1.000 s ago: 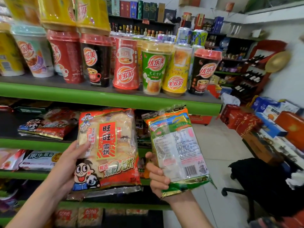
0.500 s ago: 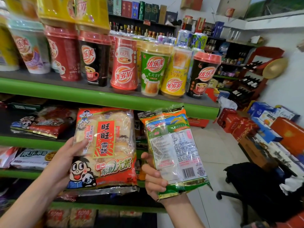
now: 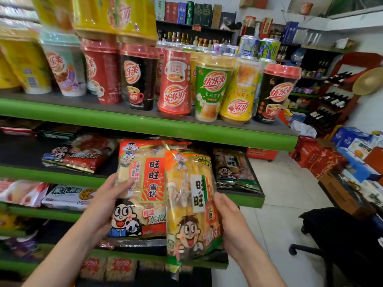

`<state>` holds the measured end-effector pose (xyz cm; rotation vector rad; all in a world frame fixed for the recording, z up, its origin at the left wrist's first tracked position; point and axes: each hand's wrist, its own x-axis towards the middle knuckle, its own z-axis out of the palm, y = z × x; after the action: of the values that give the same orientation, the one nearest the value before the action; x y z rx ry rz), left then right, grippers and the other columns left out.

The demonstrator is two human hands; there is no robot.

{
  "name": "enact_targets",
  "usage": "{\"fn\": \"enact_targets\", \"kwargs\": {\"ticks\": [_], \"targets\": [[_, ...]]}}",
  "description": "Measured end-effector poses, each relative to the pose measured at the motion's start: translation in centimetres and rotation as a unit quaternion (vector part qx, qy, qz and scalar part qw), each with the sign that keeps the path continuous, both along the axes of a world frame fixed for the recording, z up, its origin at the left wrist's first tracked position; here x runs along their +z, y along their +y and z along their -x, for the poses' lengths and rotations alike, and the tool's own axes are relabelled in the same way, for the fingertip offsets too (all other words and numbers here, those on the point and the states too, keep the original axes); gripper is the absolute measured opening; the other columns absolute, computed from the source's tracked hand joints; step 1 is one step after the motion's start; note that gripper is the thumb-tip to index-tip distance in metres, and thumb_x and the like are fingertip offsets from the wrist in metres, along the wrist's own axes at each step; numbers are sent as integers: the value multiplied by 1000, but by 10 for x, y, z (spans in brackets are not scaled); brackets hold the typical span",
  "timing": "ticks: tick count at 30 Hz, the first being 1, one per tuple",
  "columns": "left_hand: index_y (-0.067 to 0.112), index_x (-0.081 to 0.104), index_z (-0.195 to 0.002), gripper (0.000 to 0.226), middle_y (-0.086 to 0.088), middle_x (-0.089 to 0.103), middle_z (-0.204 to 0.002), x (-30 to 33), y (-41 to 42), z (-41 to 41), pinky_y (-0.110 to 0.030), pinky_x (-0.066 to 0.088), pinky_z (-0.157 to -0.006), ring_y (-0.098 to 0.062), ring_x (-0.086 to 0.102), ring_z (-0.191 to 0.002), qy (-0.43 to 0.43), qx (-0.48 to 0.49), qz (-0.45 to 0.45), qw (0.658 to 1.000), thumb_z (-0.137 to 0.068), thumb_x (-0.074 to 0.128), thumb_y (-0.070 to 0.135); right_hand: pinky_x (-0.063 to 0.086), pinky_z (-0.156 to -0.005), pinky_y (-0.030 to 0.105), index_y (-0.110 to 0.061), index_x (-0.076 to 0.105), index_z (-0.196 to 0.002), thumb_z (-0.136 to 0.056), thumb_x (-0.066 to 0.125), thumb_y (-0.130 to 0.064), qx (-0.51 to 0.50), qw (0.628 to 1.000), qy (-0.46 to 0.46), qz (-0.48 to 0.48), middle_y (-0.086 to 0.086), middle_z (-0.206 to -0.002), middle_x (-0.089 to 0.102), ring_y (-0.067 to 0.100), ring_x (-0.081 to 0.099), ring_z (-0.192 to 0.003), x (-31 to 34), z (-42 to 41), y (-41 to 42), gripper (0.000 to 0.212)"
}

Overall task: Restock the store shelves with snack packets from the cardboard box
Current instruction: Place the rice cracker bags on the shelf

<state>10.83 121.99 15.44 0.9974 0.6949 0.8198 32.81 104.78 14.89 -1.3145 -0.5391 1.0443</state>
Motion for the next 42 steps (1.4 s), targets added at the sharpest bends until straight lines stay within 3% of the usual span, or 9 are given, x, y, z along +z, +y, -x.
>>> {"fn": "enact_targets", "kwargs": {"ticks": [3, 7, 13, 18, 24, 28, 31, 34, 42], "targets": [[24, 62, -120, 45, -9, 76, -111, -1, -2, -3, -49, 61, -75, -36, 74, -97, 35, 17, -18, 999, -78, 75, 31, 56, -64, 32, -12, 55, -93, -91, 57, -44, -40, 997, -71, 6, 7, -85, 76, 19, 73, -74, 3, 2, -1, 32], [25, 62, -121, 47, -7, 76, -113, -7, 0, -6, -52, 59, -84, -33, 74, -99, 48, 12, -25, 998, -77, 76, 33, 56, -60, 27, -10, 53, -100, -102, 48, -34, -70, 994, -80, 14, 6, -88, 77, 19, 75, -76, 3, 6, 1, 24], [23, 60, -125, 39, -5, 76, -112, -12, 1, -7, -33, 62, -64, -25, 76, -94, 38, 6, -32, 999, -88, 71, 27, 58, -58, 30, -17, 54, -101, -100, 55, -31, -80, 995, -57, 14, 6, -91, 78, 22, 76, -80, 7, 9, 7, 14], [25, 63, -120, 35, -7, 76, -113, -17, 1, -9, -34, 61, -64, -27, 76, -95, 24, 4, -15, 1000, -87, 73, 25, 56, -53, 27, -22, 58, -105, -97, 62, -22, -77, 996, -39, -2, 4, -90, 78, 18, 76, -75, 4, 5, 10, 10], [27, 61, -125, 33, -10, 75, -114, -25, 5, -16, -42, 61, -72, -32, 74, -101, 19, 11, -4, 1000, -94, 64, 16, 58, -56, 35, -24, 57, -104, -98, 57, -8, -90, 994, -64, -7, 5, -92, 77, 22, 74, -75, -5, 7, 15, 16], [18, 59, -127, 33, -2, 77, -107, -27, -15, -28, -31, 61, -72, -19, 74, -98, 34, 58, -34, 997, -95, 65, 17, 54, -67, 36, -24, 60, -95, -96, 53, 1, -132, 986, -102, 8, 6, -87, 75, 15, 70, -72, -18, 36, 26, 25], [9, 60, -115, 29, 4, 73, -79, -30, -33, -41, -9, 50, -54, 5, 70, -68, 70, 115, -66, 989, -90, 72, 13, 58, -73, 31, -27, 73, -97, -90, 52, -29, -173, 983, 22, -66, 5, -100, 75, 16, 72, -91, -27, 89, 38, 22], [14, 61, -115, 26, 11, 77, -85, -28, -37, -47, -17, 55, -59, -1, 73, -75, 53, 132, -41, 989, -91, 71, 15, 56, -87, 34, -37, 73, -97, -69, 49, -58, -192, 977, 52, -82, -1, -106, 75, 18, 70, -104, -29, 100, 43, 42], [20, 62, -119, 27, 1, 78, -101, -17, -31, -40, -23, 58, -61, -16, 76, -86, 53, 117, -14, 992, -94, 69, 19, 58, -88, 40, -34, 70, -96, -90, 39, -39, -182, 983, -7, -30, -2, -106, 75, 22, 70, -106, -32, 93, 48, 32]]}}
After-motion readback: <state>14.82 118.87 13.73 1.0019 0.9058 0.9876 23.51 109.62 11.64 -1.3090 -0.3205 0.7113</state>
